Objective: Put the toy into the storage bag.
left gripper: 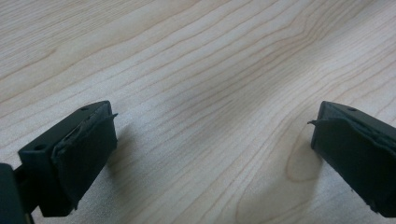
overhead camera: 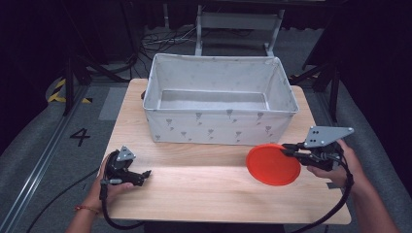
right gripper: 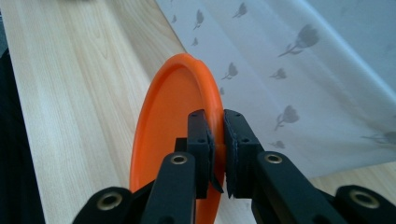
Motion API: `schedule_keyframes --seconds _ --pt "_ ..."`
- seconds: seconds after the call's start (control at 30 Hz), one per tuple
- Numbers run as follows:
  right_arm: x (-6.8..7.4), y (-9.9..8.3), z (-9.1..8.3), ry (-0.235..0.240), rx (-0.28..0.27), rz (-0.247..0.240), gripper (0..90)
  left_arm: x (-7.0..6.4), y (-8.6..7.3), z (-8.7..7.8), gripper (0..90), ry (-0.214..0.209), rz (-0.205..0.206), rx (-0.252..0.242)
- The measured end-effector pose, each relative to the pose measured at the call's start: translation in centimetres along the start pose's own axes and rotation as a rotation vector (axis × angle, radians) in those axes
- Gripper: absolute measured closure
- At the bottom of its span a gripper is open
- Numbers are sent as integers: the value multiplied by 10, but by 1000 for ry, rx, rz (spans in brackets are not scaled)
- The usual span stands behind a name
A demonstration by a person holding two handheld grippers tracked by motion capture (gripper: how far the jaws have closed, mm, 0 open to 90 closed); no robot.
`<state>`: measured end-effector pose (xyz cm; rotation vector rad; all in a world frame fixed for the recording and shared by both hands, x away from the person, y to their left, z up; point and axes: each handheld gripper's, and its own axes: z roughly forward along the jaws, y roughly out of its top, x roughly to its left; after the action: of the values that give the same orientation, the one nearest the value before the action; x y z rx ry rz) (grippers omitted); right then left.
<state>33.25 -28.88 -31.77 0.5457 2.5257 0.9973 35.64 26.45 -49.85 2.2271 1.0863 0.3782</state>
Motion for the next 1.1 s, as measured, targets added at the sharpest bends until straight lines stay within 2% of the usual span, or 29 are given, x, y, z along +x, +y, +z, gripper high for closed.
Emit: schedule_keyframes --seconds 0.37,0.63,0.67,0.87,1.1 --pt "-15 19 -30 -54 -25 5 820 0 0 0 6 1 -3 -2" --pt "-22 40 -51 -74 -25 -13 821 0 0 0 6 3 -2 -2" --pt "-24 44 -55 -87 -25 -19 820 0 0 0 6 1 -5 0" --pt "-34 60 -64 -137 -59 -3 820 0 0 0 6 3 -2 -2" --pt "-46 80 -69 -165 -70 1 820 0 0 0 6 3 0 -1"
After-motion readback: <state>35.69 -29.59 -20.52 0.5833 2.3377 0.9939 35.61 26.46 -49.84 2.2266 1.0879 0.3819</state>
